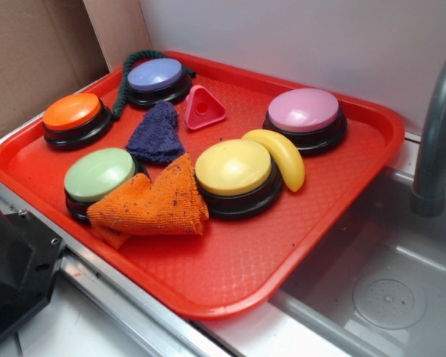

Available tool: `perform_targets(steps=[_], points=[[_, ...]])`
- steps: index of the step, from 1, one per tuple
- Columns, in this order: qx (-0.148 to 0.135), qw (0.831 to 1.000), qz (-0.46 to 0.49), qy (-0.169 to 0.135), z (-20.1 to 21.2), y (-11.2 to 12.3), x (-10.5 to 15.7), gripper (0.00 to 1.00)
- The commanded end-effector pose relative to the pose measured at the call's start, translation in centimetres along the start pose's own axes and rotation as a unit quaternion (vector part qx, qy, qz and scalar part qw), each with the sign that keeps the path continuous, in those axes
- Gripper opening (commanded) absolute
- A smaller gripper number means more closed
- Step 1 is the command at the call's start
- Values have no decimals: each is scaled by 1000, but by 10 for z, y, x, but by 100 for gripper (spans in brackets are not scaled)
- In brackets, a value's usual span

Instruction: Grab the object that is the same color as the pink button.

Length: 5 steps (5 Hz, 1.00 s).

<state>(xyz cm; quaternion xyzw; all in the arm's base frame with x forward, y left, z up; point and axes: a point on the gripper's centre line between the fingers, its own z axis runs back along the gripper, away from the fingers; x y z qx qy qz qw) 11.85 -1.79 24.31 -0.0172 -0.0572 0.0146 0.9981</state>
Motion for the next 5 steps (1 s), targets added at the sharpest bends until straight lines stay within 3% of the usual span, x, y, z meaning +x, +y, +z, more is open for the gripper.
perform_targets(steps=[1, 2, 3, 4, 5], points=[[0, 1000, 0, 0, 0, 0, 0, 100], [0, 1000, 6, -12, -17, 3, 17, 100], [-20, 999, 27, -19, -46, 8, 40, 100], [-21, 999, 46, -17, -79, 15, 65, 100], [-4, 998, 57, -31, -106, 28, 88, 100]])
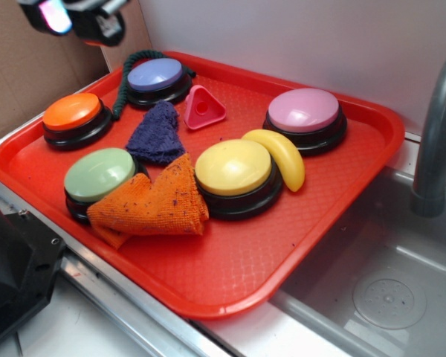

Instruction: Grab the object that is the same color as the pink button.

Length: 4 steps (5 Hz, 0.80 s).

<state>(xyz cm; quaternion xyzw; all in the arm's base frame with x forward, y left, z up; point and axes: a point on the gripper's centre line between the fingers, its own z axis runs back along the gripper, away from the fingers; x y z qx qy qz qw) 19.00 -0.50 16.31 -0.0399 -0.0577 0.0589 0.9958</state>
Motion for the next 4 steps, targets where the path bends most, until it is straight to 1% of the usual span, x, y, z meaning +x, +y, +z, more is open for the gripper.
perform_targets(steps=[1, 2, 3, 4], points=[[31, 998, 30, -36, -46, 15, 41, 100], [25, 997, 33, -62, -70, 17, 56, 100], [30, 998, 19, -52, -94, 20, 69, 100], [32, 998, 25, -52, -111, 27, 77, 100]])
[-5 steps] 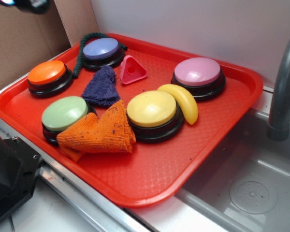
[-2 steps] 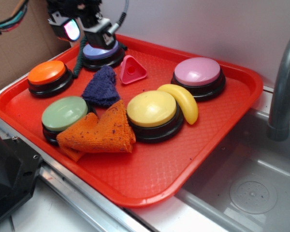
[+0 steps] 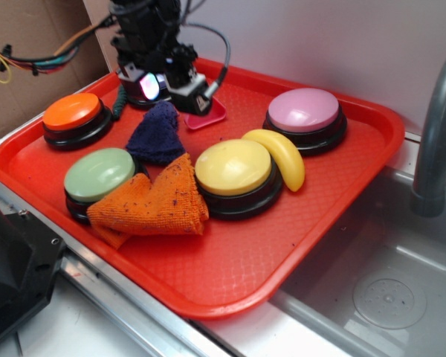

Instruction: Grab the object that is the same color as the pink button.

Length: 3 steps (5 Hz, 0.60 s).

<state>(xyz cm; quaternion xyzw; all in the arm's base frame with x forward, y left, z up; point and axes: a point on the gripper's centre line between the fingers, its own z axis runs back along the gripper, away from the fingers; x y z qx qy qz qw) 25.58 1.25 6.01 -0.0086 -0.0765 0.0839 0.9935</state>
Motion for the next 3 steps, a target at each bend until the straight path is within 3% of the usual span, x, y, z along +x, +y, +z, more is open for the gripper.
perform_targets(steps=[1, 3], points=[[-9, 1000, -4, -27, -16, 7, 25, 100], [6, 1000, -5, -16, -32, 2, 30, 100]])
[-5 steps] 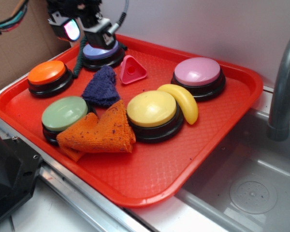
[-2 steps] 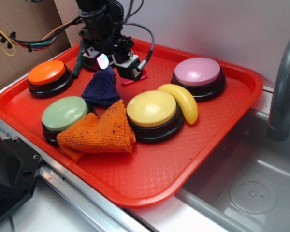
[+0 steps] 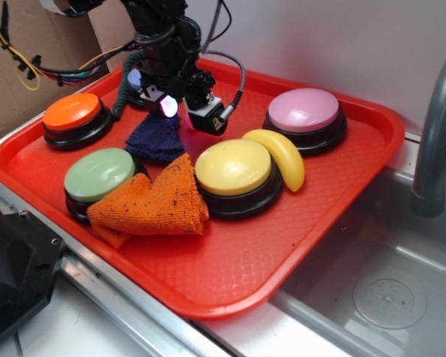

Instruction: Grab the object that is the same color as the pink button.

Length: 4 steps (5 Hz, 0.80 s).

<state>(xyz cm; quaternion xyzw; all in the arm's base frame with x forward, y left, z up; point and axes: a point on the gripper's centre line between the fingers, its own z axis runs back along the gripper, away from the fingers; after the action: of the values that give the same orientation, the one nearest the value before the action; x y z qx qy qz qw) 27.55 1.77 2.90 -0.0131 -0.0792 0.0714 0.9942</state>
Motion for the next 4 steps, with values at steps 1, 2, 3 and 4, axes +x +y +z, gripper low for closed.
perform_targets(steps=[1, 2, 3, 4], points=[[14, 1000, 12, -22, -2, 1, 16, 50], [9, 1000, 12, -24, -2, 1, 15, 0], [7, 1000, 12, -28, 3, 0, 12, 0], [3, 1000, 8, -19, 20, -1, 15, 0]])
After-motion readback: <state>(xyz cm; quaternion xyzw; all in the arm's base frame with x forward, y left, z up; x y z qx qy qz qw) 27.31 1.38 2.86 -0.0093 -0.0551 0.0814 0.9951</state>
